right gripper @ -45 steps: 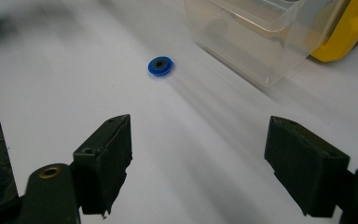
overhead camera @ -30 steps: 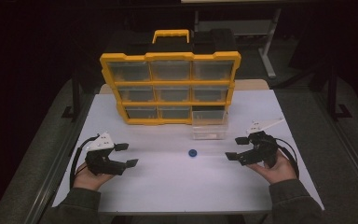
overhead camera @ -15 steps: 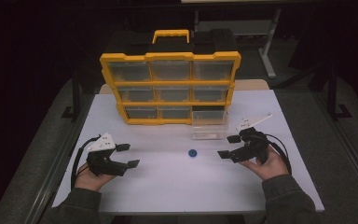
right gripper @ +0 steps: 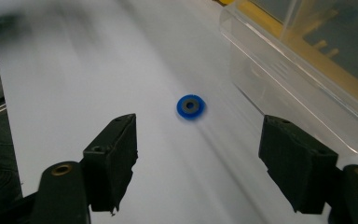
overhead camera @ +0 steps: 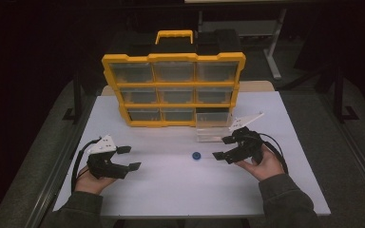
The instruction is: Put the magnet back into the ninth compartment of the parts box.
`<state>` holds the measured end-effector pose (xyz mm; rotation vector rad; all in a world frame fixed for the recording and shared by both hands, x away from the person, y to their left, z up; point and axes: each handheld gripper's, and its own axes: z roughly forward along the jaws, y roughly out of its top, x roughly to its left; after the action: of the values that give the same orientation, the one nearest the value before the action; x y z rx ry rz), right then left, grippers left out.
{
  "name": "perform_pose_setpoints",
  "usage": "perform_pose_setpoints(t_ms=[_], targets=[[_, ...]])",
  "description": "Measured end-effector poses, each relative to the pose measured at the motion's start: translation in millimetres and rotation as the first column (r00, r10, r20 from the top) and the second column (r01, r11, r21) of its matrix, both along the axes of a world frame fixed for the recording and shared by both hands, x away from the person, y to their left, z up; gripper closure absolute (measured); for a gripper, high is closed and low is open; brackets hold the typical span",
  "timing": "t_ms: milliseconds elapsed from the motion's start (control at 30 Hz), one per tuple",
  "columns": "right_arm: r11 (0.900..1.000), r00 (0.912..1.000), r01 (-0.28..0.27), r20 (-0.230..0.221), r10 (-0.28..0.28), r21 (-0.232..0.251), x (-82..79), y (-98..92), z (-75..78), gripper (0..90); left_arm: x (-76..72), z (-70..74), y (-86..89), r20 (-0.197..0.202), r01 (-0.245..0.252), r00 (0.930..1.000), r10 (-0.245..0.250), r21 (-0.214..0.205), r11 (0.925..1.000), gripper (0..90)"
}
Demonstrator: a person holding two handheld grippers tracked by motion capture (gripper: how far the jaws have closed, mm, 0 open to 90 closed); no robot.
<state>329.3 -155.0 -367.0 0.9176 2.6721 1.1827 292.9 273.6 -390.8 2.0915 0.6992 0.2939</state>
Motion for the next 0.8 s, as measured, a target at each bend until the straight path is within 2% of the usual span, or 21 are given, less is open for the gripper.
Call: perform_pose_setpoints(t_ms=[33,200,267,333,433,800], targets=[[1.0000,1.0000,0.004,-0.008,-0.004,-0.002,-0.6,2.4,1.0,26.9,0.2,0.1,0.0,-0.001,-0.001,1.0000,0.001,-0.001,1.0000,26.0],[0.9996,0.9998,-0.015,0.010,0.015,-0.024,0.4,13.8,2.1,27.7,0.5,0.7,2.5,0.000,-0.006,1.0000,0.006,-0.011,0.9999,26.0],[0.9997,0.9999,-0.011,-0.001,0.011,-0.023,0.5,15.9,2.3,27.9,0.1,0.7,3.0,-0.001,-0.010,0.9999,0.010,-0.015,0.9998,26.0],[0.9994,0.9997,-0.022,0.010,0.022,-0.026,2.6,21.3,0.9,29.5,0.0,2.0,5.0,0.003,-0.016,0.9999,0.016,-0.022,0.9996,26.0],[0.9985,0.9996,-0.028,0.007,0.029,-0.048,4.5,28.0,-1.7,31.0,0.5,2.1,5.5,0.002,-0.021,0.9998,0.021,-0.028,0.9994,26.0],[0.9965,0.9994,-0.035,-0.006,0.034,-0.076,8.0,41.9,-11.1,35.4,0.9,2.4,5.1,0.008,-0.014,0.9999,0.014,-0.024,0.9996,25.9]])
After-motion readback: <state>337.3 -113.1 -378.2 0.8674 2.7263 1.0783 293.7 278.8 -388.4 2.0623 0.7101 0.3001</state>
